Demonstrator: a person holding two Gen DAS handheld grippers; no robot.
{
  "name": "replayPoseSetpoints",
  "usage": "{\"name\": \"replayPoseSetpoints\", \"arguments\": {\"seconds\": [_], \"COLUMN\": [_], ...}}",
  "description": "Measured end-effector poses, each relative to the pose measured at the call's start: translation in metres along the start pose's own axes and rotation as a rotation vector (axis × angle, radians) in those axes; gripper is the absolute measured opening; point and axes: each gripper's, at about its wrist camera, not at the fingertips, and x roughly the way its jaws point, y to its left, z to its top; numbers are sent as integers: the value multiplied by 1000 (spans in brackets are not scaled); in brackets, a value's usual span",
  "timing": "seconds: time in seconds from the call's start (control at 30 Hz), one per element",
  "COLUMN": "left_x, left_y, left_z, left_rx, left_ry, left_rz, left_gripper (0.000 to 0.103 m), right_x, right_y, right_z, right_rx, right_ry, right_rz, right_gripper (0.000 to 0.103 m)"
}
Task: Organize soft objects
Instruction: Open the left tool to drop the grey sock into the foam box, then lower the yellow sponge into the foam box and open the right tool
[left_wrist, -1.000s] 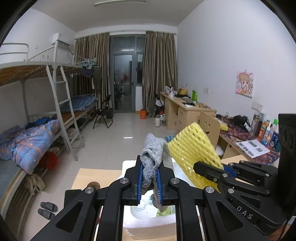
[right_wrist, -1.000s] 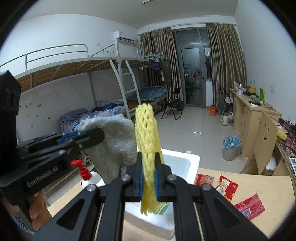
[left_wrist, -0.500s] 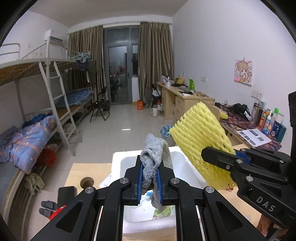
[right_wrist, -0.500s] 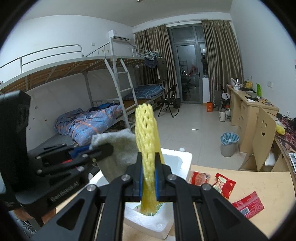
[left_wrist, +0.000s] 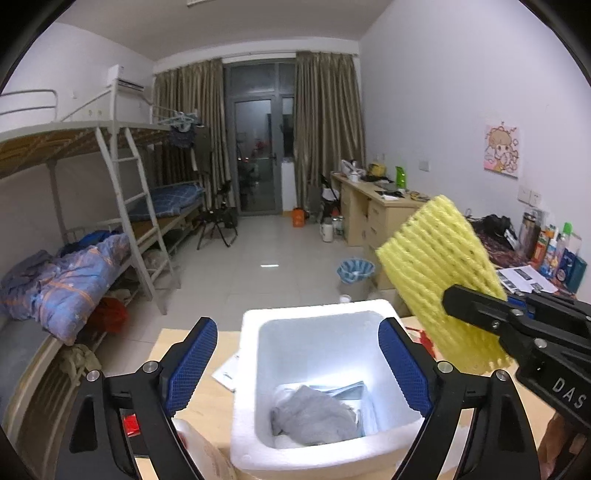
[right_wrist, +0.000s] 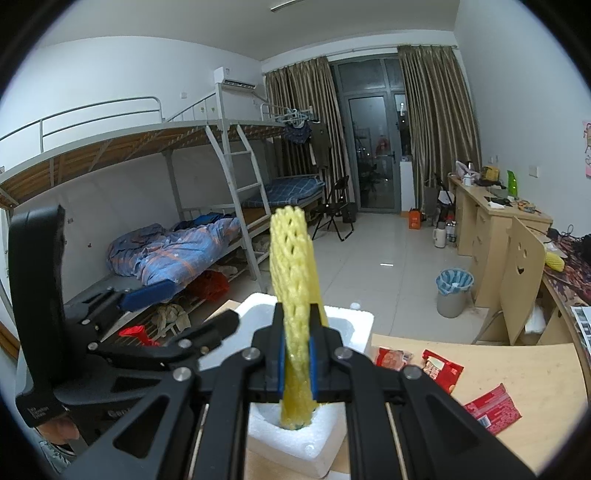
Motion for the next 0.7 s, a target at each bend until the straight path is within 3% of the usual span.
{"name": "replayPoseSetpoints", "arguments": {"seconds": [0.27,0.4,0.57,0.7], "left_x": [-11,-22,-29,-30], "left_y": [10,22,38,44], "left_z": [5,11,17,21], "left_rx": [-8,-48,-72,-91], "left_ry": [-16,-37,-66,-67], "left_rz": [72,119,173,173], "left_gripper": [91,98,98,98], "right_x": [4,12,28,39], "right_y": [0,6,14,23], "right_z": [0,-4,-8,-13], "right_rx": [-4,-10,-20,-39], "right_ry": [7,26,53,73], "right_rz": [6,36,81,102], "right_gripper": [13,13,13,13]}}
